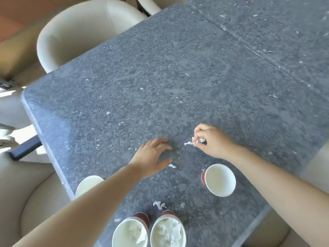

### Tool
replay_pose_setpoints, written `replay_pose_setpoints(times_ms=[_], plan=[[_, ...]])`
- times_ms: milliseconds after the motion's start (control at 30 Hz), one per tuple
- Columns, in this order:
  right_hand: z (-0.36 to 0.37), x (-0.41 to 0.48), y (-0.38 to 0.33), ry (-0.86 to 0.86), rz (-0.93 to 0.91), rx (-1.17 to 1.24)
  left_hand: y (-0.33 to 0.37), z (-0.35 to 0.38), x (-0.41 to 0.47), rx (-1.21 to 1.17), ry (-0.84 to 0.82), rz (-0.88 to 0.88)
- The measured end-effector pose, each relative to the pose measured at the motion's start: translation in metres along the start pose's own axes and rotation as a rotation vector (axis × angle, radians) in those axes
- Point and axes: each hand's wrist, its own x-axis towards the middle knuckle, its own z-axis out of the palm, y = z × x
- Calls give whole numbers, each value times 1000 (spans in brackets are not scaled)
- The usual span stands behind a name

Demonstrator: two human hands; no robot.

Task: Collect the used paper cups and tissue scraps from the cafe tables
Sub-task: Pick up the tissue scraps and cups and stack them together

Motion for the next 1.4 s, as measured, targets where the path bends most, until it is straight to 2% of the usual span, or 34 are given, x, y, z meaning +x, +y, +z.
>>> replay_pose_setpoints(times_ms=[167, 500, 733, 833, 1100, 1300, 1400], plan=[[5, -8, 0, -123, -4, -6, 15, 15, -16, -3, -91, 80], [-2, -7, 0, -51, 80, 60, 22, 13, -20, -31, -53, 9], [-11, 13, -32, 9, 10, 143, 8, -19, -9, -122, 172, -176], [-10, 17, -55, -16, -46, 161, 11, -35, -13, -189, 249, -191], [-3, -38, -131, 29, -129, 257, 27, -57, -93, -278, 316, -125], [28, -105, -184, -3, -106, 346, 45, -44, -172, -280, 335, -103], [50, -126, -199, 51, -50, 349, 50, -29, -200, -311, 314, -151]])
